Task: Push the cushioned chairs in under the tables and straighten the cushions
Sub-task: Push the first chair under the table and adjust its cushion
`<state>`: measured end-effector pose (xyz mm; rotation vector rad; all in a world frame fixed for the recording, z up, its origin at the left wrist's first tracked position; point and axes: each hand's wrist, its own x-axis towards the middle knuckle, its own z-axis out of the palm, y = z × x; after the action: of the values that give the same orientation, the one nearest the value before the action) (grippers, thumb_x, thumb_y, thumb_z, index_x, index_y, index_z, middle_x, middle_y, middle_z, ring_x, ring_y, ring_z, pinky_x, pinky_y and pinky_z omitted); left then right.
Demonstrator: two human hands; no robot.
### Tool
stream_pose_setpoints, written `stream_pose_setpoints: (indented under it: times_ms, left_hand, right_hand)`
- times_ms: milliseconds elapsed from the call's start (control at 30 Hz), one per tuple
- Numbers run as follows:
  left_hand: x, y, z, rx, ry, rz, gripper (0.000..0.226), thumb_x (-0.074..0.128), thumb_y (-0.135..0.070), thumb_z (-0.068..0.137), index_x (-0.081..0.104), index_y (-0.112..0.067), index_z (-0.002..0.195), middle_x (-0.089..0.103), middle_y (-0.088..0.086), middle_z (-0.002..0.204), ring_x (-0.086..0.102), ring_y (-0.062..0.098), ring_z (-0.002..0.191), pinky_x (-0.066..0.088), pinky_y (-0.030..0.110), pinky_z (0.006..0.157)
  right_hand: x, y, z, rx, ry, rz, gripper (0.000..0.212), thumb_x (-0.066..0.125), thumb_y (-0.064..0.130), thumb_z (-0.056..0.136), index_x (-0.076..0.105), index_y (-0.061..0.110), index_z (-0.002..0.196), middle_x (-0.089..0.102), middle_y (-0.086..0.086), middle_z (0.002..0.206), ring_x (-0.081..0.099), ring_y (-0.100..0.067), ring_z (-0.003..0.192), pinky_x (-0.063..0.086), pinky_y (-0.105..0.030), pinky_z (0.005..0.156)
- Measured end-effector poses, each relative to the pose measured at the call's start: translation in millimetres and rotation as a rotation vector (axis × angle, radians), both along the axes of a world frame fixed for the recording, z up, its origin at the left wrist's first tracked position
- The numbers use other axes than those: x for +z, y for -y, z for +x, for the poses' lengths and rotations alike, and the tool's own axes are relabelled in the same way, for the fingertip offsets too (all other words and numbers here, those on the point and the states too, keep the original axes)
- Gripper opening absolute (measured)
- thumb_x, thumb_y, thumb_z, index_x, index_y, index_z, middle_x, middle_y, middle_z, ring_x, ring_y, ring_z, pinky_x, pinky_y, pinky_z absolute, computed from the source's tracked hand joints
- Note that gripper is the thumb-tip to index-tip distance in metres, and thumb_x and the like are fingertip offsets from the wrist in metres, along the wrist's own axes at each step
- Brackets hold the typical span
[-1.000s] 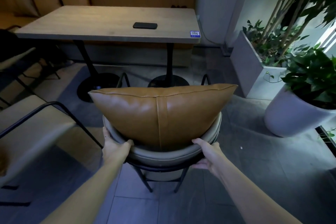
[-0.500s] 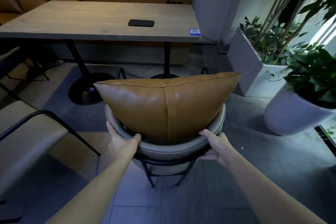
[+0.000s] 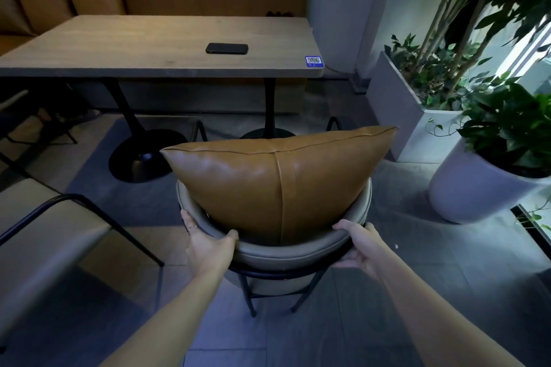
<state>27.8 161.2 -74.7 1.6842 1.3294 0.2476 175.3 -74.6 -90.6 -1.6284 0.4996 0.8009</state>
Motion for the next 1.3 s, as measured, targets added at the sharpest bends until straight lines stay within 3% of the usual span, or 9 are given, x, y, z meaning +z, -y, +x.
stream_pose_setpoints:
  times_ms: [267,400,600,667,800,900,1100,1300]
  left_hand:
    - [-1.1,-9.3,11.8,-0.022,0.031,-0.006,0.115,0.075,-0.022,0.079,-0.006,-0.038,0.159,0.058,0.017,0.138,0.062,0.040,0.105,0.056,0.048,0.090]
    - [-4.3,-28.7,11.0,-0.001,0.070,-0.012,0.115,0.076,-0.019,0.078,-0.002,-0.039,0.160,0.056,0.018,0.138,0.056,0.028,0.082,0.058,0.037,0.065]
    - [-3.9,-47.6,26.2,-0.003,0.075,-0.010,0.117,0.077,-0.022,0.075,-0.002,-0.040,0.160,0.058,0.017,0.135,0.059,0.036,0.101,0.058,0.050,0.085]
    - [-4.0,-54.5,33.1,-0.005,0.080,-0.011,0.117,0.077,-0.024,0.074,-0.002,-0.041,0.159,0.060,0.016,0.134,0.061,0.037,0.101,0.059,0.051,0.083]
    - [-6.1,-71.7,48.8,-0.010,0.098,-0.008,0.117,0.076,-0.028,0.073,-0.001,-0.042,0.159,0.062,0.012,0.129,0.061,0.025,0.082,0.062,0.045,0.073]
    - [-5.8,-86.7,61.7,-0.012,0.084,0.007,0.116,0.076,-0.030,0.073,0.000,-0.042,0.159,0.061,0.014,0.132,0.058,0.030,0.093,0.060,0.048,0.082]
    - [-7.4,-113.5,87.4,-0.022,0.067,0.024,0.115,0.076,-0.032,0.075,-0.002,-0.043,0.159,0.061,0.016,0.132,0.061,0.039,0.111,0.054,0.049,0.094]
    - [-9.7,-136.7,123.2,-0.012,0.064,0.037,0.112,0.076,-0.030,0.077,0.000,-0.040,0.160,0.058,0.018,0.138,0.058,0.041,0.118,0.051,0.043,0.095]
  right_hand:
    - [-3.3,2.0,1.9,-0.016,0.012,0.038,0.082,0.081,0.020,0.085,0.029,0.021,0.148,0.044,-0.022,0.152,0.067,-0.055,0.104,0.060,-0.067,0.079]
    - [-4.0,-18.5,3.2,0.001,0.016,0.052,0.080,0.081,0.024,0.084,0.028,0.027,0.144,0.044,-0.019,0.148,0.065,-0.053,0.109,0.063,-0.062,0.072]
    - [-5.3,-36.5,21.2,0.006,0.024,0.046,0.076,0.082,0.026,0.083,0.030,0.028,0.138,0.049,-0.015,0.129,0.070,-0.051,0.100,0.064,-0.058,0.068]
    - [-5.5,-44.4,28.6,0.008,0.032,0.036,0.076,0.083,0.028,0.082,0.031,0.027,0.138,0.051,-0.015,0.129,0.070,-0.051,0.100,0.064,-0.059,0.069]
    - [-3.6,-60.8,42.8,0.008,0.050,0.025,0.076,0.083,0.030,0.083,0.033,0.023,0.139,0.054,-0.016,0.133,0.071,-0.049,0.101,0.065,-0.053,0.063]
    - [-1.4,-74.3,52.9,0.007,0.063,0.022,0.071,0.083,0.031,0.083,0.035,0.022,0.135,0.053,-0.014,0.130,0.070,-0.048,0.100,0.064,-0.046,0.054]
    - [0.6,-100.5,75.2,0.004,0.071,0.016,0.080,0.083,0.033,0.082,0.031,0.022,0.143,0.053,-0.017,0.135,0.071,-0.048,0.100,0.064,-0.045,0.054]
    - [1.1,-123.7,109.7,-0.008,0.073,0.011,0.081,0.083,0.033,0.082,0.032,0.021,0.144,0.054,-0.015,0.133,0.072,-0.046,0.093,0.062,-0.043,0.051]
